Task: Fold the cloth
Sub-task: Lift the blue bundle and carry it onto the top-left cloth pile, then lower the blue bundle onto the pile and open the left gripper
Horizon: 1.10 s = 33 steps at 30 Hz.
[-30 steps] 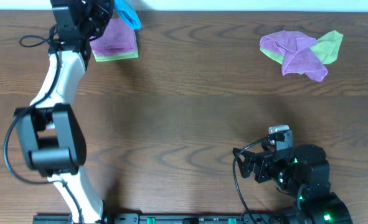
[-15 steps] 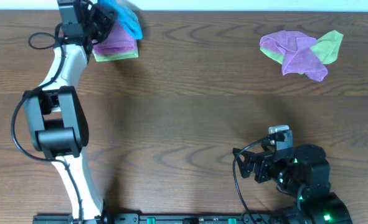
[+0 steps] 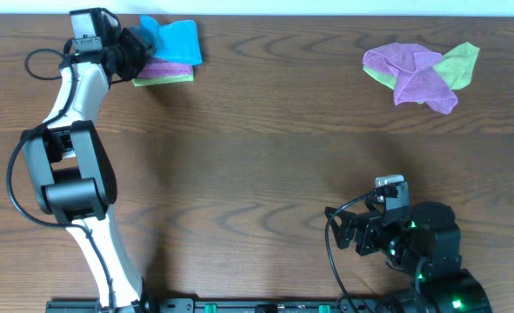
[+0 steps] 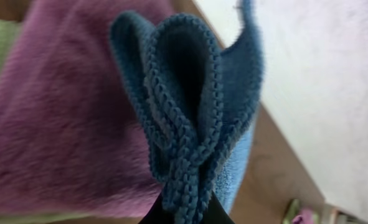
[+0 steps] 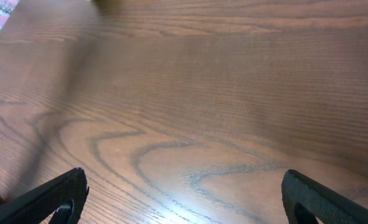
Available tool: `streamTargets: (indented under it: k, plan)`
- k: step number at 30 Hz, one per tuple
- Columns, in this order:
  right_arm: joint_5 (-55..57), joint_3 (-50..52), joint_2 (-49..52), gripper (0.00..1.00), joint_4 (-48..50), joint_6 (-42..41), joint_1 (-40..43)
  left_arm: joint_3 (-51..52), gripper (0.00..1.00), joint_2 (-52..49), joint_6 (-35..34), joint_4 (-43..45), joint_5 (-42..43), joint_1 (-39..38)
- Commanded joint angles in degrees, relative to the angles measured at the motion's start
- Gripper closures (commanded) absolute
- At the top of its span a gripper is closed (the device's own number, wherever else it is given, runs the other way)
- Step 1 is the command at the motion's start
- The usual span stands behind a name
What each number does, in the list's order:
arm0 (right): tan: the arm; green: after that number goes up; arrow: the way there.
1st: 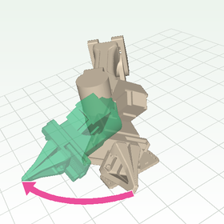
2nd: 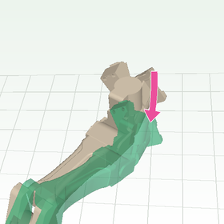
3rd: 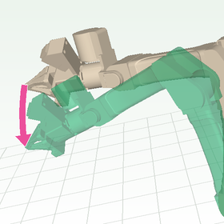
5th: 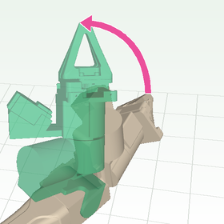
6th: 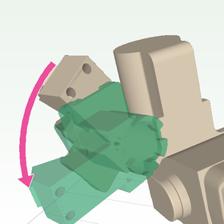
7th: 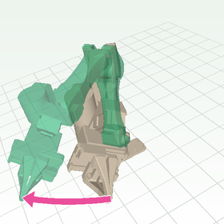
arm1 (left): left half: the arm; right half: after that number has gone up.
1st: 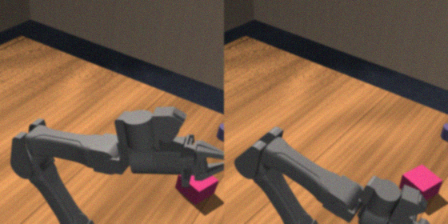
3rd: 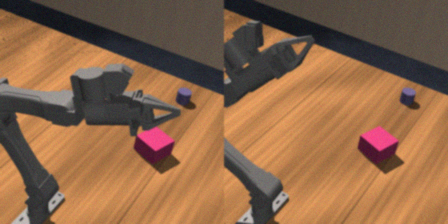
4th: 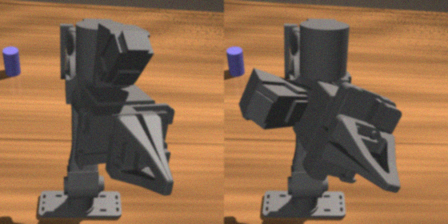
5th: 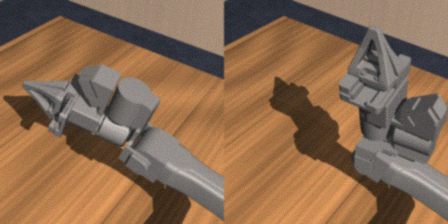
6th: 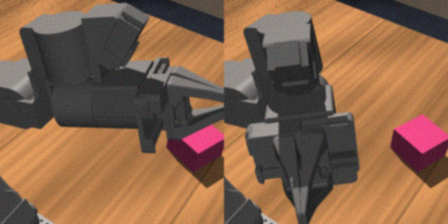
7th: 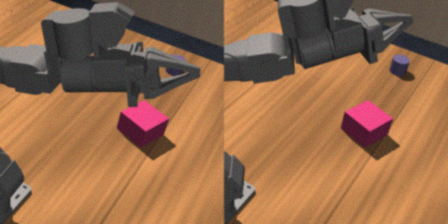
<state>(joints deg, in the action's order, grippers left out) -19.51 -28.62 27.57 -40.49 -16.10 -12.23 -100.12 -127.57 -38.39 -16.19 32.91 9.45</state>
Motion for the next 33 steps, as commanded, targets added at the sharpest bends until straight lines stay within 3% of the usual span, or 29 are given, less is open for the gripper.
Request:
streamTargets:
  k: [1, 14, 18, 22, 24, 28, 32, 33]
  plan:
    - [0.2, 0.2, -0.3, 0.01, 0.0, -0.6, 0.4, -1.2, 0.94, -0.9, 5.8, -2.2, -0.7, 1.5]
    - [0.2, 0.2, -0.3, 0.01, 0.0, -0.6, 0.4, -1.2, 0.94, -0.9, 11.3, -7.8, -2.0, 3.6]
    - [0.2, 0.2, -0.3, 0.01, -0.1, -0.6, 0.4, -1.2, 0.88, -0.9, 11.4, -8.0, -2.0, 3.6]
    - [0.2, 0.2, -0.3, 0.01, 0.0, -0.6, 0.4, -1.2, 0.69, -0.9, 11.5, -8.3, -2.0, 3.7]
    - [0.2, 0.2, -0.3, 0.01, 0.0, -0.6, 0.4, -1.2, 0.52, -0.9, 11.7, -8.8, -2.0, 3.8]
    - [0.2, 0.2, -0.3, 0.01, 0.0, -0.6, 0.4, -1.3, 0.34, -0.8, 13.2, -10.0, -2.0, 3.9]
    - [0.2, 0.2, -0.3, 0.01, 0.0, -0.6, 0.4, -1.3, 0.03, 0.2, 14.2, -11.2, -2.0, 4.4]
    - [0.2, 0.2, -0.3, 0.01, 0.0, -0.6, 0.4, -1.3, 0.05, 0.7, 14.3, -11.4, -2.2, 4.5]
